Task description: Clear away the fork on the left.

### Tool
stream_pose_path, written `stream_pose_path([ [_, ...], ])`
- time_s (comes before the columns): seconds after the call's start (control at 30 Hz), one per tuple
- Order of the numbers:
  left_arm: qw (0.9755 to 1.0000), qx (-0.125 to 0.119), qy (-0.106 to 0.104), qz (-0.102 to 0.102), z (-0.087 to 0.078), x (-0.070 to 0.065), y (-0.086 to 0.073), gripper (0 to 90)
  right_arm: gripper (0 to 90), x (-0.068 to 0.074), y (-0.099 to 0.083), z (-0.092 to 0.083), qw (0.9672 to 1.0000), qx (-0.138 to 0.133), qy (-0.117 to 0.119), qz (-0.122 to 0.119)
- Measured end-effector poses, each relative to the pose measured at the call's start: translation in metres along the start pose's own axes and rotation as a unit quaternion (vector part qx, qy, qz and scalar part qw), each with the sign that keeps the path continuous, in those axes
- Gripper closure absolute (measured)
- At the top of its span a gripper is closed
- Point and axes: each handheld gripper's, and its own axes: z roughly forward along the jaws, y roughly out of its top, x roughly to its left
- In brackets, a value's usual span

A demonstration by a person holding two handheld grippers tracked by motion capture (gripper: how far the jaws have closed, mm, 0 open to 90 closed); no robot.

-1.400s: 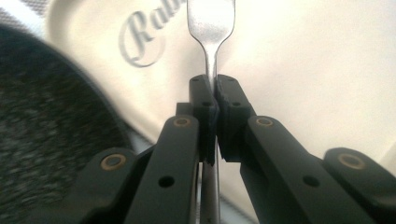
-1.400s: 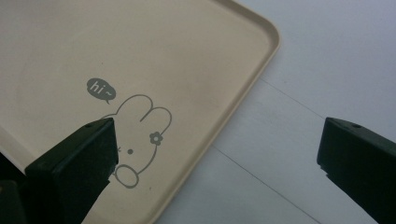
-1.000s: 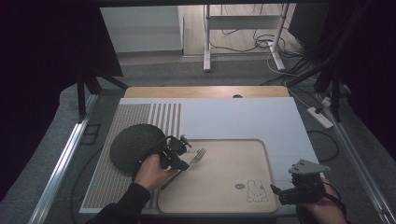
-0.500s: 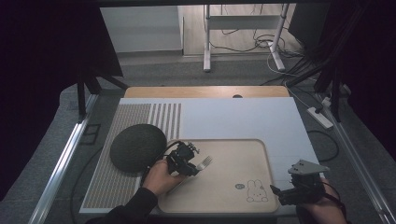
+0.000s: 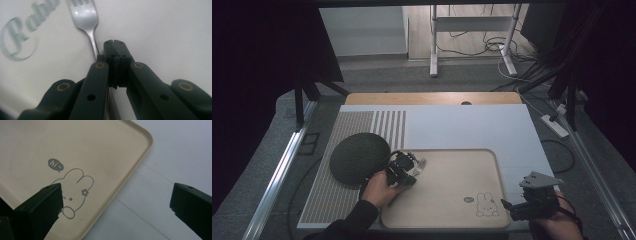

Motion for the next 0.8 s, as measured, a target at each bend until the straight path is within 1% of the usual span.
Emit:
stream_pose_path([
  [0.13,0.9998,-0.001,0.008,-0.019,-0.004,0.013,-0.006,88.9,0.0,0.0,0.0,0.0,1.0,0.001,-0.001,-0.003],
  [0.3,0.9988,-0.004,0.02,-0.045,-0.009,0.026,-0.013,88.9,0.0,0.0,0.0,0.0,1.0,0.0,-0.001,-0.001],
  [0.43,0.9983,-0.01,0.014,-0.056,-0.01,0.033,-0.017,88.8,0.0,0.0,0.0,0.0,1.0,-0.001,-0.003,0.004],
  [0.5,0.9982,-0.013,0.012,-0.058,-0.01,0.033,-0.017,88.4,0.0,-0.001,0.0,0.0,1.0,-0.002,-0.002,0.006],
  [0.53,0.9981,-0.016,0.017,-0.056,-0.011,0.032,-0.017,84.9,0.0,-0.001,0.0,0.0,1.0,-0.002,-0.003,0.006],
  [0.57,0.9983,-0.018,0.027,-0.049,-0.011,0.03,-0.017,82.7,0.0,-0.001,0.0,0.0,1.0,-0.003,-0.003,0.006],
  [0.6,0.9983,-0.017,0.034,-0.044,-0.012,0.029,-0.016,81.9,0.0,-0.001,0.0,0.0,1.0,-0.003,-0.003,0.007],
  [0.67,0.9981,-0.023,0.04,-0.042,-0.013,0.027,-0.016,77.1,0.0,-0.001,0.0,0.0,1.0,-0.003,-0.003,0.009],
  [0.8,0.9978,-0.036,0.041,-0.037,-0.016,0.027,-0.017,66.8,0.0,-0.001,0.0,-0.001,0.9999,-0.003,-0.002,0.009],
])
